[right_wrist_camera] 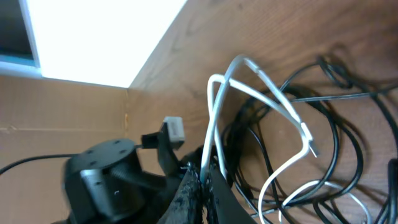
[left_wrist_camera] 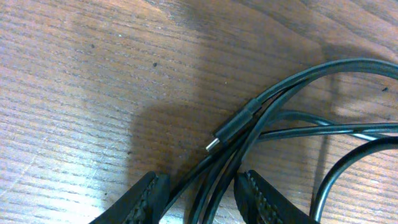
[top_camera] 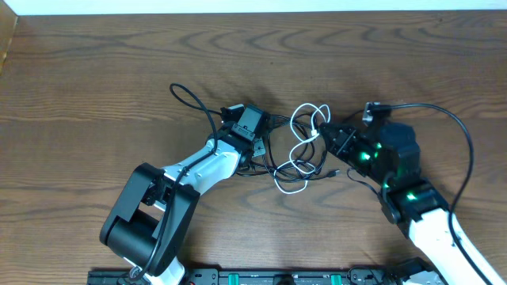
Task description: Untangle cables
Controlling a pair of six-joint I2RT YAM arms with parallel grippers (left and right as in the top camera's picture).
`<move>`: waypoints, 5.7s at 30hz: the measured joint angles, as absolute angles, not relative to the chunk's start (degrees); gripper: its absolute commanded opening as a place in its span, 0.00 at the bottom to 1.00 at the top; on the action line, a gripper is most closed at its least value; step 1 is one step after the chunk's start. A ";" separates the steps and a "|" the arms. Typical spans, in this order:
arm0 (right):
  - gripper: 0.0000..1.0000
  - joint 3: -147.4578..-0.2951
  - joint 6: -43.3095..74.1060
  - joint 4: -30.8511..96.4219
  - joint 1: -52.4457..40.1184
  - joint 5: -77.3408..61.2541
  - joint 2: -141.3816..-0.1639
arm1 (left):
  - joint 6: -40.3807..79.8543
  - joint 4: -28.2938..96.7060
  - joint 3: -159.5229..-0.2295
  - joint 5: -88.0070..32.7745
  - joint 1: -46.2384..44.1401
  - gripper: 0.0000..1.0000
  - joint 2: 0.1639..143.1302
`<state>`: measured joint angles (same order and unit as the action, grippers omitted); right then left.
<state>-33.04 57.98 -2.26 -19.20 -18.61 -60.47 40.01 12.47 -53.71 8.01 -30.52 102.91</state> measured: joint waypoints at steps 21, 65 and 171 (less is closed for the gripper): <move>0.65 -33.06 40.51 28.69 -12.97 19.20 -41.78 | 40.01 12.47 -53.74 8.03 -30.52 0.48 102.91; 0.35 -33.04 10.02 6.98 -21.47 -19.25 -77.87 | 39.99 12.23 -53.71 8.05 -30.52 0.57 102.91; 0.01 -66.83 11.46 20.75 23.07 -4.12 -53.98 | 36.10 13.02 -53.93 2.90 -30.39 0.98 100.12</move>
